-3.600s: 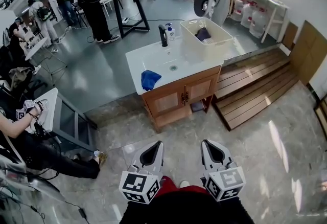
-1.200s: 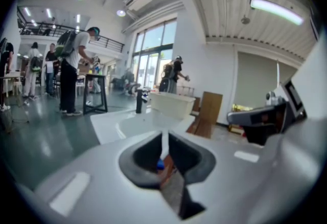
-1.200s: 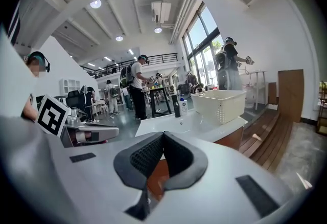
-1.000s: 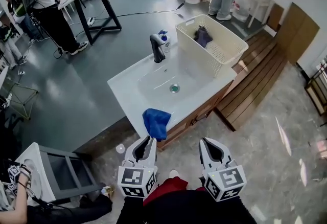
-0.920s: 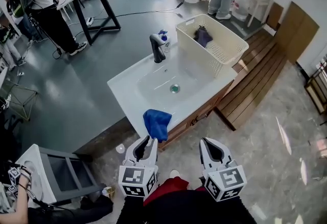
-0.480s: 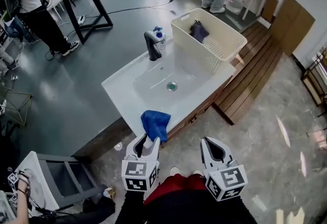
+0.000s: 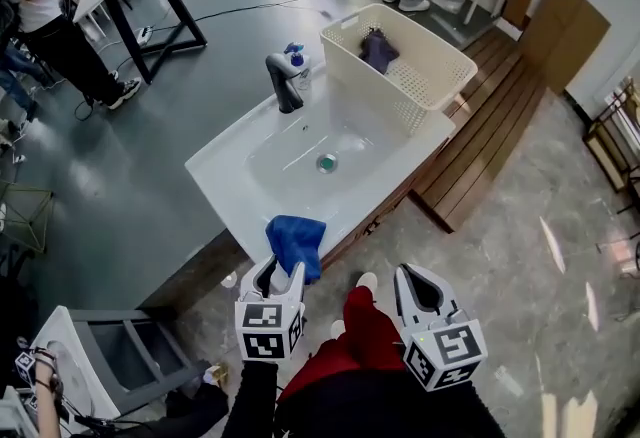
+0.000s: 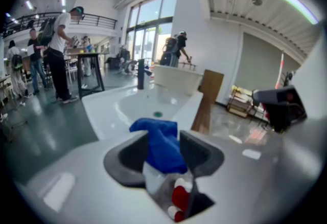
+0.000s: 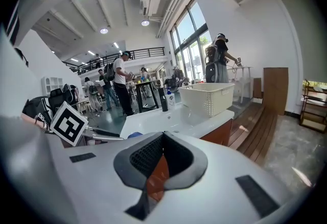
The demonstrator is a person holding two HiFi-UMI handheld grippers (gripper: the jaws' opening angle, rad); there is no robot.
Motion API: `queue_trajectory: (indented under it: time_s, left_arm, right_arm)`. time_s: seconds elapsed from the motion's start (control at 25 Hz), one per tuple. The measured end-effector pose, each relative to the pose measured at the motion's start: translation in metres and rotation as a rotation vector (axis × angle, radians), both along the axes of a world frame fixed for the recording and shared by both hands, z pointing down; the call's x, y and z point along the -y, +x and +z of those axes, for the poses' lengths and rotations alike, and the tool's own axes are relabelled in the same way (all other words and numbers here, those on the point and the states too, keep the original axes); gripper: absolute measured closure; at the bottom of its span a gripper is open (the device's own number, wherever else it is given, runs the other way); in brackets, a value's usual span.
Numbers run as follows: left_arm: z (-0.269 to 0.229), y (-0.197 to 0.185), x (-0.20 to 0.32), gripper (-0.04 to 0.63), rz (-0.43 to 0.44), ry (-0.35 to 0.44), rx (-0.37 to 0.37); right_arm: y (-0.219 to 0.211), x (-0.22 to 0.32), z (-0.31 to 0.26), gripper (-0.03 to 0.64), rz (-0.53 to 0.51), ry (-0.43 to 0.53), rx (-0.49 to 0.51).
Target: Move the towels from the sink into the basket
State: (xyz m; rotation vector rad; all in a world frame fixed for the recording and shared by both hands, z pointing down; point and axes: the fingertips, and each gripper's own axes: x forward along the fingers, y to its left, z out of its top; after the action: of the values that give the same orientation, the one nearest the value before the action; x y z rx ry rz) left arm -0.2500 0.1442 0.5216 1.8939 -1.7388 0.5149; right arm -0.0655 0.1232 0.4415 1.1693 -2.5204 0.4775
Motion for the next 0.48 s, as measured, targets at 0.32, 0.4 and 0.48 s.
queue_trajectory:
  time_s: [0.32, 0.4, 0.48]
  left_arm:
    - [0.024, -0.001, 0.015, 0.416, -0.003, -0.088, 0.005]
    - [0.028, -0.003, 0.017, 0.416, -0.01, -0.104, 0.006]
    - [0.033, -0.004, 0.019, 0.416, -0.014, -0.121, 0.002]
  right_arm:
    - [0.0, 0.016, 0.007, 0.609, 0.005, -0.016, 0.001]
    - [-0.001, 0.019, 0.009, 0.609, 0.004, -0.023, 0.003]
    - [-0.003, 0.023, 0.011, 0.609, 0.001, -0.028, 0.004]
